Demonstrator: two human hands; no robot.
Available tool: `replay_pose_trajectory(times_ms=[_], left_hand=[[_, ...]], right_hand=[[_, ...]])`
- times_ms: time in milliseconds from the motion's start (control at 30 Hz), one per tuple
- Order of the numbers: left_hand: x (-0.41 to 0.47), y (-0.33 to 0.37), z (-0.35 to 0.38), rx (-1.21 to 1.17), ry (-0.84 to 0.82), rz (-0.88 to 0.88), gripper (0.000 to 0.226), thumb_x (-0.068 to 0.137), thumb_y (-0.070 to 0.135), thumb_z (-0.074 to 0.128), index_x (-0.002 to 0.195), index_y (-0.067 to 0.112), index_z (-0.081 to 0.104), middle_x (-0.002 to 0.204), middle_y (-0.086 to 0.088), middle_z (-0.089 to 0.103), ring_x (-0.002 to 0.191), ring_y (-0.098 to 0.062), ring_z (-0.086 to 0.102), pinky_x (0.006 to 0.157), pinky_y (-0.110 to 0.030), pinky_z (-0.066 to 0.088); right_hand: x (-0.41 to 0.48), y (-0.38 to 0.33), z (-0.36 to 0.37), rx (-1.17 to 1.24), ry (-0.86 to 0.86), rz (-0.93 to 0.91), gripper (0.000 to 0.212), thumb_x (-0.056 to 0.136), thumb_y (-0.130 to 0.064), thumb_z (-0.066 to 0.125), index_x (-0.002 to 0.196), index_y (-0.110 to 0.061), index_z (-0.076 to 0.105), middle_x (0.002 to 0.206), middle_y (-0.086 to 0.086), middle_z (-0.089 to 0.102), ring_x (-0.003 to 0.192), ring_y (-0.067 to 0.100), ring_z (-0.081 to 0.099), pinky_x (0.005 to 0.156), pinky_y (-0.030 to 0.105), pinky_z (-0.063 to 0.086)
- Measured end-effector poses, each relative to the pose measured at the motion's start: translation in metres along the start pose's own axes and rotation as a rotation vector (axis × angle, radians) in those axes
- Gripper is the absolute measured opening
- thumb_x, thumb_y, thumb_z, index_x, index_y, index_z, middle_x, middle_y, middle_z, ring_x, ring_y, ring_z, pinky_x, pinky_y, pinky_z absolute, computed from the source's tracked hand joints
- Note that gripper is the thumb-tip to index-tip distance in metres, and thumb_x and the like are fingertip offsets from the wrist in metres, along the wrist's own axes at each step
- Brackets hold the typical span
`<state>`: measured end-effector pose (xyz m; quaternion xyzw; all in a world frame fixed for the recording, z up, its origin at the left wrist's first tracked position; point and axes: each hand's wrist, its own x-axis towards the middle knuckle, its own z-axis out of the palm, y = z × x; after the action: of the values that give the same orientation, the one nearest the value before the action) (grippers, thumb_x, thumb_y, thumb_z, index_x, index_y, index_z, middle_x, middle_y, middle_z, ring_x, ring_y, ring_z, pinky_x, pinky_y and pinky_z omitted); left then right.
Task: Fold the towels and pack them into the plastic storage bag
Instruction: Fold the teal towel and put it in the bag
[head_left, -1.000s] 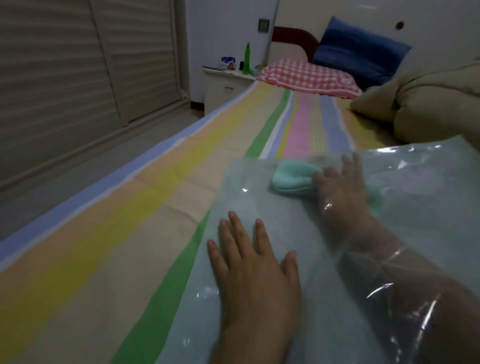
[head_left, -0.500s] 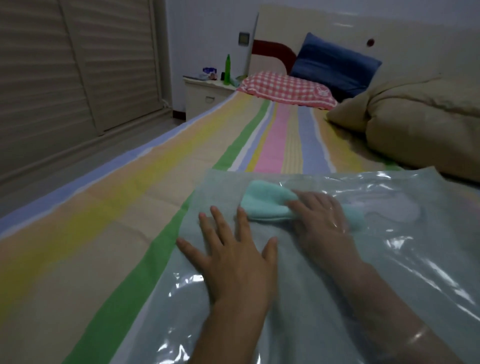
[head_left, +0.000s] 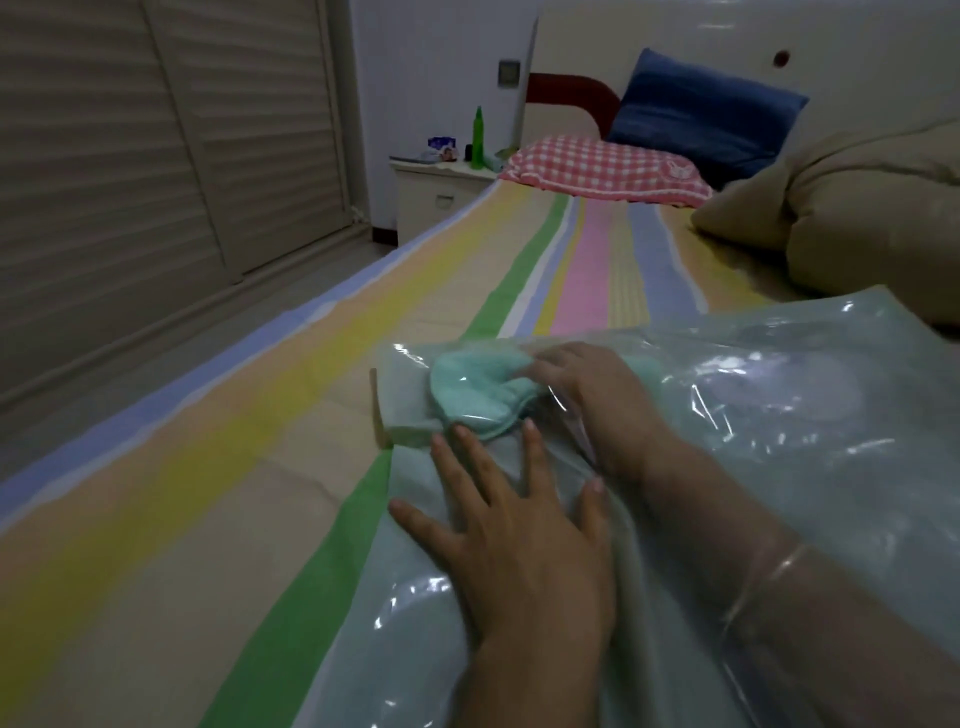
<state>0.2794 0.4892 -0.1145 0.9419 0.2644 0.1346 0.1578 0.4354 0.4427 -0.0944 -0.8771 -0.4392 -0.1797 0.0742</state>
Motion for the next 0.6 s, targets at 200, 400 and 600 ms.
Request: replay_pose_trajectory(times_ms=[200,400,600], left_hand=[[0.007,-0.005,-0.002,0.078,0.005,0.007,0.086,0.069,0.064,-0.006,0.149,0.04,0.016,0.158,-0.021,0.003,0.146,-0.038,-0.006,0.105,-0.071,-0.008],[0.015,-0.005,-0.015,-0.024,0.119,0.046,0.07,0.079,0.053,0.026,0.13,0.016,0.058,0.145,-0.021,0.042,0.14,-0.038,0.03,0.109,-0.058,0.004],[0.039,0.01,-0.038,-0.013,0.074,0.226,0.053,0.099,0.035,0.024,0.151,0.027,0.015,0.161,-0.003,0.004,0.147,-0.021,-0.005,0.118,-0.048,-0.007]], right_hand=[[0.004,-0.007,0.003,0.043,0.013,0.0,0.037,0.082,-0.033,0.054,0.116,-0.024,0.065,0.126,0.005,0.063,0.109,0.028,0.061,0.095,0.04,0.042],[-0.037,0.006,-0.004,-0.119,0.046,0.33,0.069,0.068,-0.044,0.068,0.132,-0.024,0.052,0.14,0.01,0.049,0.13,0.035,0.042,0.11,0.054,0.026],[-0.073,-0.023,0.007,-0.204,0.066,0.818,0.063,0.075,-0.032,0.071,0.135,-0.032,0.051,0.146,0.018,0.042,0.135,0.052,0.026,0.102,0.074,0.008]])
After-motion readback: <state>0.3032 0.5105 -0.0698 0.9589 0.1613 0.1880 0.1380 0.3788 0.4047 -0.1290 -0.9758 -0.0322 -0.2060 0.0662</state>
